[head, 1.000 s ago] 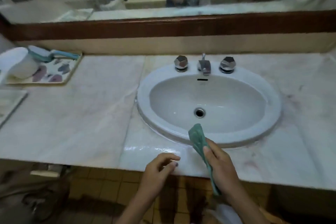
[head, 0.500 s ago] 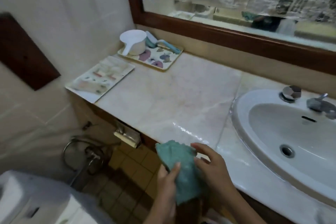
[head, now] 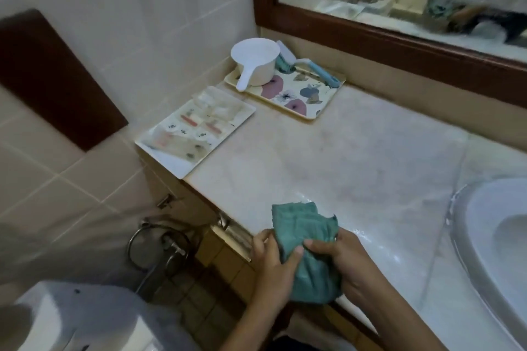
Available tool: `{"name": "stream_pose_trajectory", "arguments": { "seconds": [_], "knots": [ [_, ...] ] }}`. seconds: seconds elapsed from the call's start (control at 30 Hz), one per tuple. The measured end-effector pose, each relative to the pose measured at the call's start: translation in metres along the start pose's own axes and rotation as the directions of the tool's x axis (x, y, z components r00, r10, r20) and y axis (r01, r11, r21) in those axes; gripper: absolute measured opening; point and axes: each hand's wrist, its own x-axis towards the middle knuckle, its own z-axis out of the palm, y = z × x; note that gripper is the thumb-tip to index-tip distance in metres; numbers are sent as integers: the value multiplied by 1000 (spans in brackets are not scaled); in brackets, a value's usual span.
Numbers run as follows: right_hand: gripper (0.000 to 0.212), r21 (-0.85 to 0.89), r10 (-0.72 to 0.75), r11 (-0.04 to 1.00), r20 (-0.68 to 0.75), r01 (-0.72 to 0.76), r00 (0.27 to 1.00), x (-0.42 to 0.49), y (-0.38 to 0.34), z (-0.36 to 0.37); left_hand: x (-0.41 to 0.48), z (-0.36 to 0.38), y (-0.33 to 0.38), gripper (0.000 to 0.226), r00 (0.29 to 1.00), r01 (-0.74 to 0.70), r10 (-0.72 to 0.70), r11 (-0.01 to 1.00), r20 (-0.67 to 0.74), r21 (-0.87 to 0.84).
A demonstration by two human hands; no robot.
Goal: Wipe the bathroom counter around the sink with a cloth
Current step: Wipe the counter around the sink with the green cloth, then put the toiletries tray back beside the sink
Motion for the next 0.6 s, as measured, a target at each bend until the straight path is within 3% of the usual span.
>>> {"name": "stream_pose_trajectory", "arguments": {
  "seconds": [0.17,0.3,0.37,0.43,0.53,0.6],
  "knots": [
    [27,-158,-45,987,-134,24,990,75,-45,-6,59,-24,23,36,1000,-21,21,992,3,122],
    [23,-431,-99,901,-106,44,989,132,-92,-30,93,-53,30,23,999,-8,0,975,39,221],
    [19,-657,-57,754,-47,12,997,152,-118,-43,103,-69,28,19,999,9,-19,965,35,261],
    [14,-861,-12,508,-14,-6,1000,166,-135,-50,112,-83,23,18,1000,11,-14,959,9,283],
    [12,-991,-159,134,-25,-4,987,179,-140,-44,126,-99,13,22,999,38,-31,956,-29,292],
    [13,-999,-258,-8,-29,-33,966,182,-133,-36,133,-107,7,24,998,57,-47,954,-41,294]
  ]
}}
